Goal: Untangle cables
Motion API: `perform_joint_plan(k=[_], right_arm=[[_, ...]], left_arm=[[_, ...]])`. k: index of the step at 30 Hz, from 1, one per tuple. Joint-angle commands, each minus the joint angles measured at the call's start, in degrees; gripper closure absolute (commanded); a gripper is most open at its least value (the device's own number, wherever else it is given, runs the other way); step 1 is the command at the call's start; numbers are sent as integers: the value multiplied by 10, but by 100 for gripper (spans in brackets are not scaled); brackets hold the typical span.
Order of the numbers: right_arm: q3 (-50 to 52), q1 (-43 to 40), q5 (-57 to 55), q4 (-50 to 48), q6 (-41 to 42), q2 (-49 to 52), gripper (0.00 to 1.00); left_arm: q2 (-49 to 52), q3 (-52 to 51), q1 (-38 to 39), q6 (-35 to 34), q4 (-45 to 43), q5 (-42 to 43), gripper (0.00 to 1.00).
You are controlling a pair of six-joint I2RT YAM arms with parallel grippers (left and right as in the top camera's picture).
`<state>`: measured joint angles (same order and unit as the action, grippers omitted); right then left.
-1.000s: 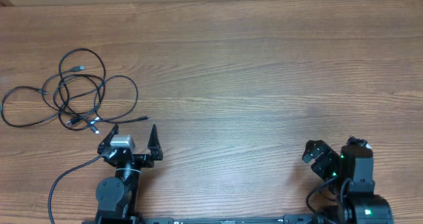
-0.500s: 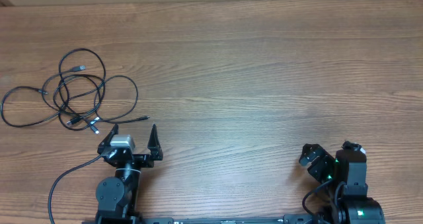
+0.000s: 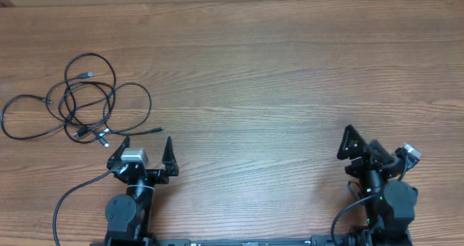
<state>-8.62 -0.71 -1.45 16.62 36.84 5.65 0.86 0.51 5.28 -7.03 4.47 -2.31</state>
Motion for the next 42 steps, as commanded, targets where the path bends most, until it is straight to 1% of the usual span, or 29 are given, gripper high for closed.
perform_joint_plan(k=[1,4,7,38,39,40,41,42], right_arm=[[47,-1,0,-56,1,-31,0],[82,-1,1,-134,0,-55,0],[82,-2,0,-120,0,-55,0],[82,-3,1,-121,0,-55,0],[82,-3,1,-121,-4,-55,0],[82,-3,1,-121,-25,-55,0],[82,-3,1,-121,-64,-55,0],[82,-3,1,-121,-121,-55,0]], left_arm=[[-6,-1,4,11,0,3,0],[-6,-1,4,11,0,3,0],[-6,-1,4,11,0,2,0],[-6,-1,4,11,0,3,0],[-6,-1,4,11,0,3,0],[-6,-1,4,11,0,3,0],[-6,-1,4,11,0,3,0],[-6,-1,4,11,0,3,0]])
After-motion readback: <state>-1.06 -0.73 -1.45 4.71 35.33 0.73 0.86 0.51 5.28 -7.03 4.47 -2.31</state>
